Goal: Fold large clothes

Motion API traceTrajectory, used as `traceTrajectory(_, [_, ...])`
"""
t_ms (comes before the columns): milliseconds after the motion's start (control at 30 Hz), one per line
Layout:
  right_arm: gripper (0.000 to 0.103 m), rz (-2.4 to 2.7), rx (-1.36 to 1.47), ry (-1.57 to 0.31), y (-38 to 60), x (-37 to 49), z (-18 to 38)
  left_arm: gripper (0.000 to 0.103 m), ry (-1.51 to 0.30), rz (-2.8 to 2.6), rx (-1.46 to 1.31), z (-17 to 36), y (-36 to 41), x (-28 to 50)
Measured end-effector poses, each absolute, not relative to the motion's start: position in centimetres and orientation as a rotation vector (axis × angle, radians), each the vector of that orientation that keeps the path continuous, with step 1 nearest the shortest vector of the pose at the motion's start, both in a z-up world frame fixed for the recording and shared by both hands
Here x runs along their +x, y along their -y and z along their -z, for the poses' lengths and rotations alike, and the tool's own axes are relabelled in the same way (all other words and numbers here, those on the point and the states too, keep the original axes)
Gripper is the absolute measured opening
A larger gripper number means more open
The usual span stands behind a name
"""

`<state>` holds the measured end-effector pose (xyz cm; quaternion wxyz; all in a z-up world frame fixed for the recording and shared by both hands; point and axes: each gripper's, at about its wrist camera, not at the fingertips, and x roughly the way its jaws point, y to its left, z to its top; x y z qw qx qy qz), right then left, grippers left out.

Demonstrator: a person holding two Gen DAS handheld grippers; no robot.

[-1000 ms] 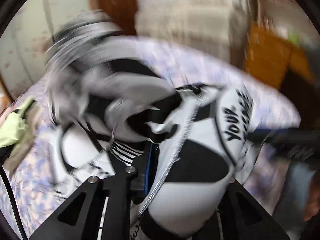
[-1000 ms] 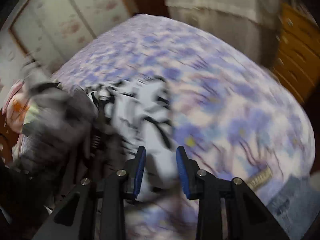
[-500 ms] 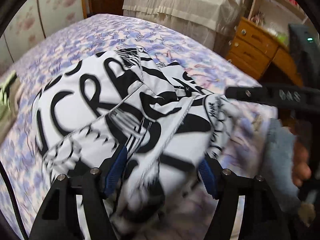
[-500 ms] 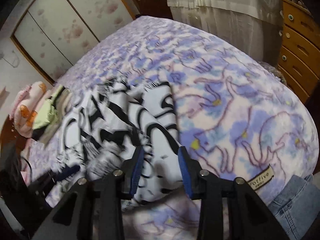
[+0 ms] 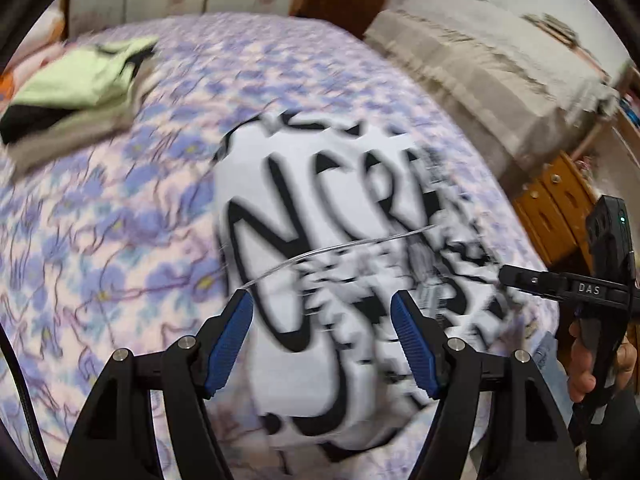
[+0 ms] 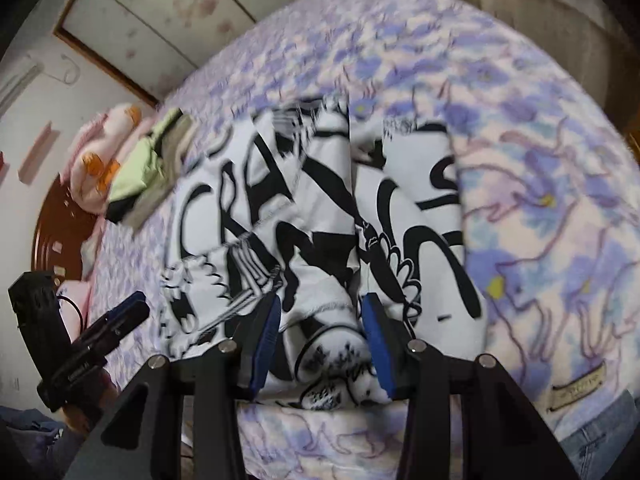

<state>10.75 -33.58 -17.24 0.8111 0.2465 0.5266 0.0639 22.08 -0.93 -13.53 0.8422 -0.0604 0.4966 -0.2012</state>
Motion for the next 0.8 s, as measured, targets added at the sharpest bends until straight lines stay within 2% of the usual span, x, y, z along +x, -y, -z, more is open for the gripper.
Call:
traceTrajectory(100, [0.043, -0.157, 0.543, -1.191, 33.6, 12.3, 18.7, 0.07, -1.104, 0.406, -0.149, 15.6, 0.0, 22.9])
traceTrajectory(233, [0.043, -0.216, 0.58, -1.284, 33.3, 14.5, 20.9, 0.079, -1.118, 0.423, -0.223, 17.0, -0.8, 23.4])
traceTrajectory(367, [0.044, -0.255, 0.582, -1.31, 32.6, 15.6, 21.9, 0.079, -1.136, 0.436, -0.279, 17.7, -1.2, 24.0])
traceTrajectory(433, [0.021, -0.244, 0.541, -1.282, 32.4, 15.3, 21.4, 0.079, -1.139, 0.434, -0.281, 17.5, -1.1, 24.0])
traceTrajectory(500, [0.015, -0.251, 0.545, -1.229, 32.8, 14.3, 20.0, 0.079, -1.134, 0.432, -0.261, 17.1, -0.8, 23.7])
traceTrajectory(667, [0.01, -0.222, 0.493, -1.002, 33.8, 10.4, 14.0, 0.079, -1.09, 0.454, -0.22, 15.5, 0.3, 23.0])
traceTrajectory(800, [0.009, -0.176, 0.475, -0.916, 34.5, 7.9, 12.5, 0.079, -1.04, 0.484, -0.181, 14.1, 1.9, 22.2])
